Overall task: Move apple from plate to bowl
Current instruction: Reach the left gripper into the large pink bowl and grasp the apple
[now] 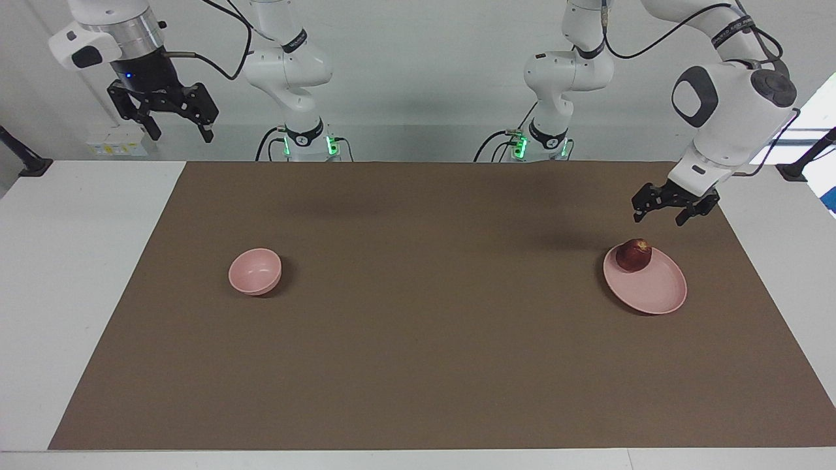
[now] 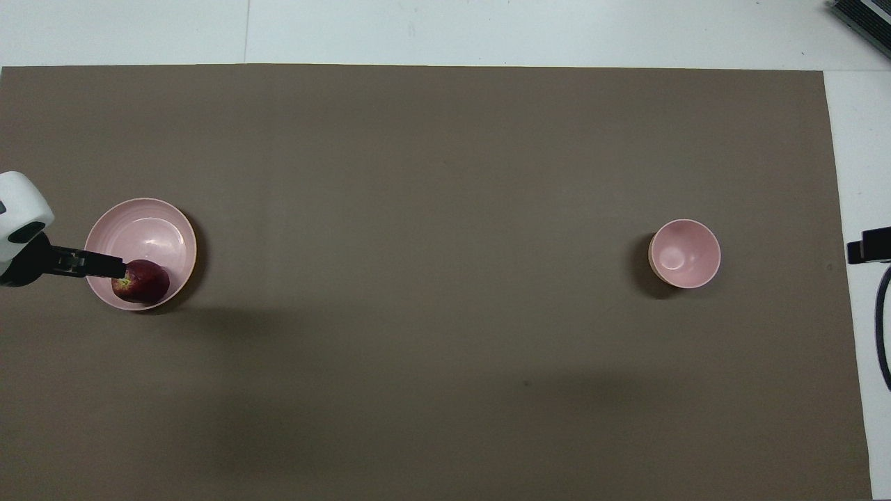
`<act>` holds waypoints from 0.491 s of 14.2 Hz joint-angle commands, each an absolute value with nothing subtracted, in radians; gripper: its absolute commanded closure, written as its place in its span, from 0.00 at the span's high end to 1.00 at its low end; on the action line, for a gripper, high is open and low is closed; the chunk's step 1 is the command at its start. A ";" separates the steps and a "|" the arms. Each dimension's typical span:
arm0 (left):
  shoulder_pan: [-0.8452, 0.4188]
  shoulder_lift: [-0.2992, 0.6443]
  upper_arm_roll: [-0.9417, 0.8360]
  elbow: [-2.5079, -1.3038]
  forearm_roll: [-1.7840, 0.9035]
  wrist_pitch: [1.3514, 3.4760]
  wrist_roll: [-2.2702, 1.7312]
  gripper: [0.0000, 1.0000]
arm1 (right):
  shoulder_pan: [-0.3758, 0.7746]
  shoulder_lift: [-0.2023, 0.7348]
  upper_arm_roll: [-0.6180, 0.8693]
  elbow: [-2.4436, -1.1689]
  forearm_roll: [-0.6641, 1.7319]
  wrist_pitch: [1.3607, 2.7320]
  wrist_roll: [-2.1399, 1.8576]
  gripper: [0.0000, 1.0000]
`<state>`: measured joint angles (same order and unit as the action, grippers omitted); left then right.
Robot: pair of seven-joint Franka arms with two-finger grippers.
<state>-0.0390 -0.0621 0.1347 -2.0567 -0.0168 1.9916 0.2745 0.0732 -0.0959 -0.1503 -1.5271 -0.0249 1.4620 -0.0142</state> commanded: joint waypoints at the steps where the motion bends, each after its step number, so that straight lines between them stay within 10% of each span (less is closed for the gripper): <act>1: -0.020 -0.081 0.132 -2.157 -0.028 2.097 0.324 1.00 | 0.071 -0.104 -0.146 -1.531 -0.023 1.468 -0.011 1.00; 7: -0.011 0.017 0.132 -2.229 -0.031 2.302 0.325 1.00 | 0.071 -0.104 -0.144 -1.531 -0.023 1.466 -0.012 1.00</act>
<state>-0.0239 0.0010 0.1352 -2.1973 -0.0169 2.2314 0.3007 0.0732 -0.0959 -0.1502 -1.5271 -0.0249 1.4620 -0.0142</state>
